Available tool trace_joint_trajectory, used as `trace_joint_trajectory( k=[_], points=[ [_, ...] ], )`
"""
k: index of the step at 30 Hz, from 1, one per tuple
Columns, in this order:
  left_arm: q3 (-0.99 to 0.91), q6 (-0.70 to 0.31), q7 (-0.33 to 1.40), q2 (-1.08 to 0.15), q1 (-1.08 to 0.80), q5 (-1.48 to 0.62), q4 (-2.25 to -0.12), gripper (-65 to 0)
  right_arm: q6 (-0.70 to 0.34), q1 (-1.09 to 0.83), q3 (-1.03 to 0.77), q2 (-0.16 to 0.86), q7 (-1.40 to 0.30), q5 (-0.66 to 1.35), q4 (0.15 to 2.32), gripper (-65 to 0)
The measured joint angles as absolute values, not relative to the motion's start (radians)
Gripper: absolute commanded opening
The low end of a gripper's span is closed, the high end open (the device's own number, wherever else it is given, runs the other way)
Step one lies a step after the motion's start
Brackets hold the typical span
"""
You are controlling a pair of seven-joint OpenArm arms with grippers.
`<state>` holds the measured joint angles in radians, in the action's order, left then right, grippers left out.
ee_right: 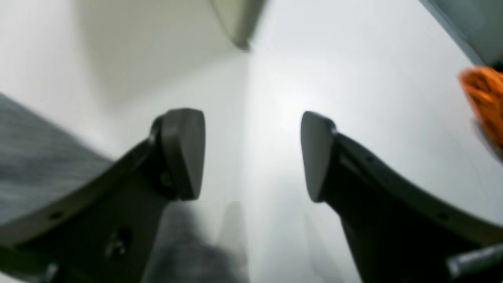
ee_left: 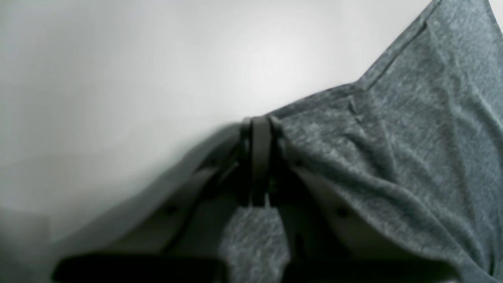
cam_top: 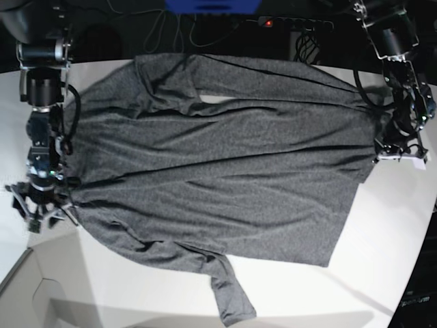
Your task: Layout the t-shirt on the table in an organized manner, then fold the t-shirt properly
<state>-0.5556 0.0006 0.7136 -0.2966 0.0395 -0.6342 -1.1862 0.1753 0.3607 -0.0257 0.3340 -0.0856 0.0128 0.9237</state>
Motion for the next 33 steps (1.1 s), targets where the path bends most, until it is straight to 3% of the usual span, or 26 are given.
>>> trace_joint_trajectory(
  k=[2, 6, 15, 22, 30, 33],
  points=[
    [-0.555, 0.000, 0.712, -0.299, 0.034, -0.633, -1.187, -64.9, 0.084, 0.397, -0.020, 0.292, -0.094, 0.013, 0.890, -26.4],
    [-0.561, -0.007, 0.707, -0.301, 0.019, -0.645, -1.193, -64.9, -0.003, 0.489, -0.017, 0.234, -0.086, 0.009, 0.745, -26.4],
    [-0.659, -0.002, 0.709, -0.302, -0.007, -0.630, -1.193, -64.9, 0.001, 0.585, -0.026, 0.274, -0.056, 0.013, 0.485, -26.5],
    [-0.657, -0.003, 0.710, -0.295, -0.003, -0.633, -1.193, -64.9, 0.093, 0.536, -0.027, 0.353, -0.035, 0.014, 0.487, -26.5],
    [-0.651, 0.005, 0.734, -0.282, 0.058, -0.626, -1.185, -64.9, 0.102, 0.470, -0.035, 0.382, 0.007, 0.016, 0.514, -26.6],
    [-0.632, 0.008, 0.730, -0.282, 0.111, -0.624, -1.185, -64.9, 0.101, 0.398, -0.116, 0.381, -0.006, 0.022, 0.600, -26.6]
  ],
)
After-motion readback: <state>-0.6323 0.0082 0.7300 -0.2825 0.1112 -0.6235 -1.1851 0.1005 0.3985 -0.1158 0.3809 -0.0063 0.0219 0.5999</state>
